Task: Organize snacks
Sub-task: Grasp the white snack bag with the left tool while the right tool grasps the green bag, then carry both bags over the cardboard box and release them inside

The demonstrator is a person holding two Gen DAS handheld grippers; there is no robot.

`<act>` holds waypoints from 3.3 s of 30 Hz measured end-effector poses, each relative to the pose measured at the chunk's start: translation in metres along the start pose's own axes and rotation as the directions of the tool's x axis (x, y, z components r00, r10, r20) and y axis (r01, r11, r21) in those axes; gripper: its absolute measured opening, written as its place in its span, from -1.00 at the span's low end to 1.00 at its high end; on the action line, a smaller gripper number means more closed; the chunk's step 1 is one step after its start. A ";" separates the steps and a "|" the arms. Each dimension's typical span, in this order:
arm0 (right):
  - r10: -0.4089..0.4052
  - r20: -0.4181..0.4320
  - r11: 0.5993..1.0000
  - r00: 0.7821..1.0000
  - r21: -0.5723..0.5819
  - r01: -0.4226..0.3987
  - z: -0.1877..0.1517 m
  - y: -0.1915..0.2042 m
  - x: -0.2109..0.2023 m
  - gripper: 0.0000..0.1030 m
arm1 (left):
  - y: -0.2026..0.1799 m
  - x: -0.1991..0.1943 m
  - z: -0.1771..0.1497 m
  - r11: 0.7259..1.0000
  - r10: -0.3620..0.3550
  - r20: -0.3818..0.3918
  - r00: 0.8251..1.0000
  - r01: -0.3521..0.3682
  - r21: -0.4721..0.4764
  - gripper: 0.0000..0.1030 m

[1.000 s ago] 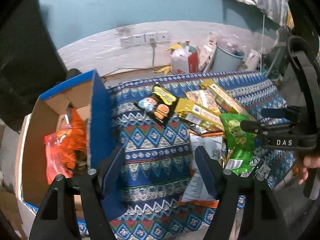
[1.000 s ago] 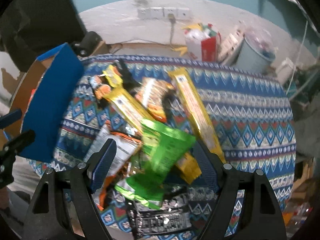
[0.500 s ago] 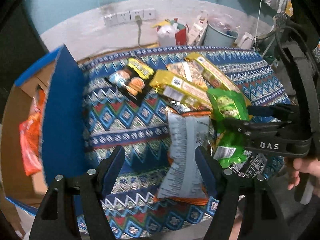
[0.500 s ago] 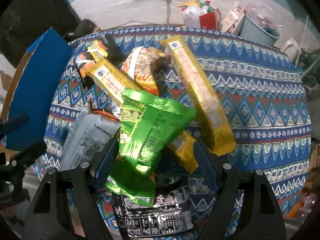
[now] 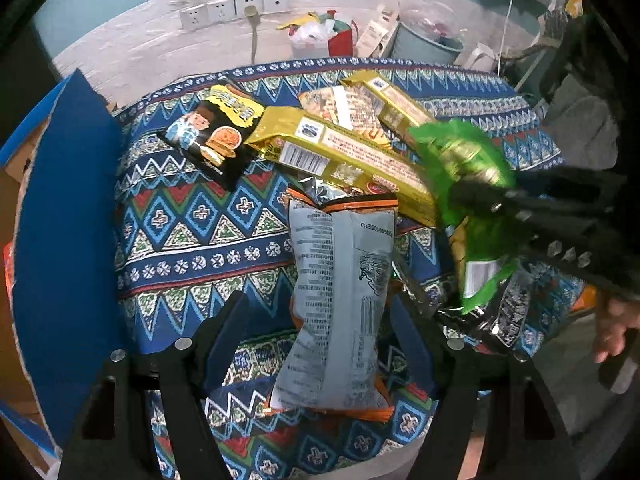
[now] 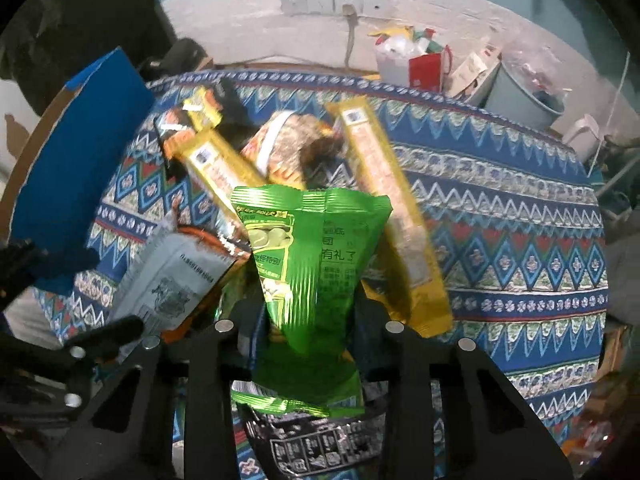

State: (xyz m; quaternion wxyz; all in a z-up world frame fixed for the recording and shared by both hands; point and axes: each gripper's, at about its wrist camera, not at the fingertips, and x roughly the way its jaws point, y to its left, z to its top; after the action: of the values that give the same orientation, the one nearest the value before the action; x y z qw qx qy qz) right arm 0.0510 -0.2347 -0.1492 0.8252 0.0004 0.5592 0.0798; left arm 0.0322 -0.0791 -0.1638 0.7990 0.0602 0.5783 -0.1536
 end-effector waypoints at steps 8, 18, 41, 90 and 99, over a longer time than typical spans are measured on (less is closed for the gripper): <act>0.004 0.024 1.000 1.000 0.024 -0.004 0.004 -0.010 -0.004 -0.36 | 0.000 0.022 0.001 1.000 -0.005 -0.046 0.999 0.005 0.000 0.44; 0.002 0.047 1.000 0.999 0.017 -0.003 0.010 -0.011 -0.005 -0.36 | -0.008 0.023 -0.001 0.997 0.001 -0.035 0.999 0.001 0.072 -0.37; 0.016 0.178 0.999 0.984 -0.045 -0.008 0.030 0.016 -0.044 -0.36 | 0.032 -0.067 0.009 0.987 0.158 0.207 0.966 -0.156 -0.024 -0.38; 0.209 0.272 0.959 0.939 -0.247 -0.141 0.101 0.180 -0.073 -0.36 | 0.191 -0.160 -0.028 0.901 0.347 0.343 0.873 -0.210 -0.380 -0.38; 0.260 0.251 0.939 0.932 -0.291 -0.184 0.115 0.225 -0.063 -0.36 | 0.225 -0.147 -0.041 0.864 0.408 0.279 0.869 -0.268 -0.427 -0.38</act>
State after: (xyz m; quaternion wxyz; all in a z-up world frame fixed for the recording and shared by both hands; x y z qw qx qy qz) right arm 0.1050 -0.0112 -0.0276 0.8753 -0.0336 0.4151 0.2457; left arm 0.0241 0.1704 -0.0570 0.9021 -0.0205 0.4202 0.0961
